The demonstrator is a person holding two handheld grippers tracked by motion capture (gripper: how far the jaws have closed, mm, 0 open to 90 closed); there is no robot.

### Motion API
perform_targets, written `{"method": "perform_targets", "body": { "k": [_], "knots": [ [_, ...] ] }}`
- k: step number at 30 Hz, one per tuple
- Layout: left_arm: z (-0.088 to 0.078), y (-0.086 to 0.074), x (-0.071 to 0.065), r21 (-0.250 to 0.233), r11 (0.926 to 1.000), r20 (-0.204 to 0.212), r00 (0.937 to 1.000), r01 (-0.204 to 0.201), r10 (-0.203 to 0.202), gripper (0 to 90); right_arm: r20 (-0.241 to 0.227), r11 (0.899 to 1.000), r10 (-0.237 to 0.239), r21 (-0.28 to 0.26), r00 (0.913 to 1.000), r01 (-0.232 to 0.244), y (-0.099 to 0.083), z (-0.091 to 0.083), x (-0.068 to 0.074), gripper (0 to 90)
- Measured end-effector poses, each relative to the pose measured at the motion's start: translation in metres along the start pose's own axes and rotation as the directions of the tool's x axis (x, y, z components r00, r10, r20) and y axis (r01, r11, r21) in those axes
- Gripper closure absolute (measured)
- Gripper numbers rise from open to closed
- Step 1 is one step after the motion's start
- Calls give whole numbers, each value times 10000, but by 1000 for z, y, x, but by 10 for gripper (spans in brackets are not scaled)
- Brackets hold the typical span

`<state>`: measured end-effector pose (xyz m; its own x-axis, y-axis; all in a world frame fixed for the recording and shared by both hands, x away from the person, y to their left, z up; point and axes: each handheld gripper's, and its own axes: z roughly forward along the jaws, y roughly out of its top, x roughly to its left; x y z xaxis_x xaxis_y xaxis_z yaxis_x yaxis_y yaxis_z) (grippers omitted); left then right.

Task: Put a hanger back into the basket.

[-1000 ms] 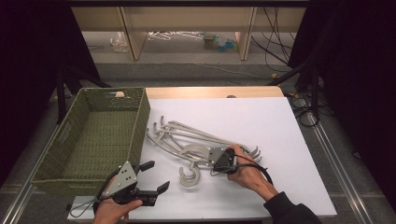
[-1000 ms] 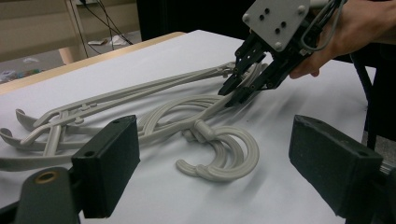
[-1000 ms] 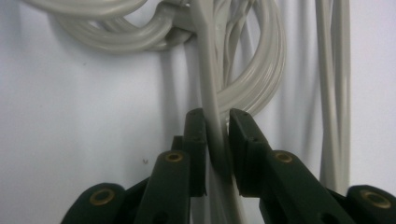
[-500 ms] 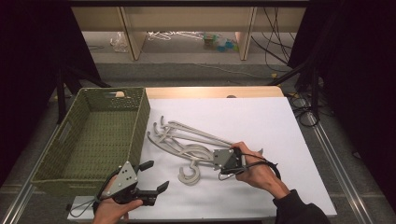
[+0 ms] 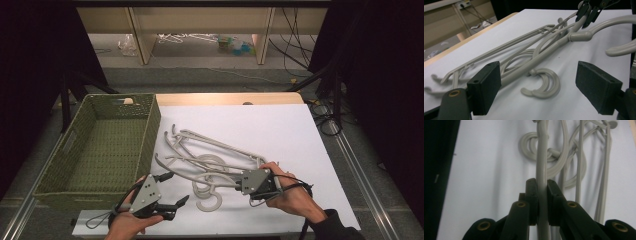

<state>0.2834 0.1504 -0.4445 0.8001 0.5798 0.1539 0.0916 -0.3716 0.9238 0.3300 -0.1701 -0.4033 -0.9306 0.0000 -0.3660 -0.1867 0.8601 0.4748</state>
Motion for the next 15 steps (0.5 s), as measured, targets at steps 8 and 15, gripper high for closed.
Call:
{"method": "perform_targets", "body": {
  "k": [8, 15],
  "knots": [
    [39, 3, -15, 1016, 9834, 1363, 9813, -1506, 1362, 286, -508, 9999, 3, -132, 9987, -10, -4, 0, 10, 823],
    [48, 2, -16, 1222, 9639, 2030, 9566, -2365, 2090, 452, -796, 9994, -139, -331, 9967, 113, -1, 2, 14, 822]
  ]
}}
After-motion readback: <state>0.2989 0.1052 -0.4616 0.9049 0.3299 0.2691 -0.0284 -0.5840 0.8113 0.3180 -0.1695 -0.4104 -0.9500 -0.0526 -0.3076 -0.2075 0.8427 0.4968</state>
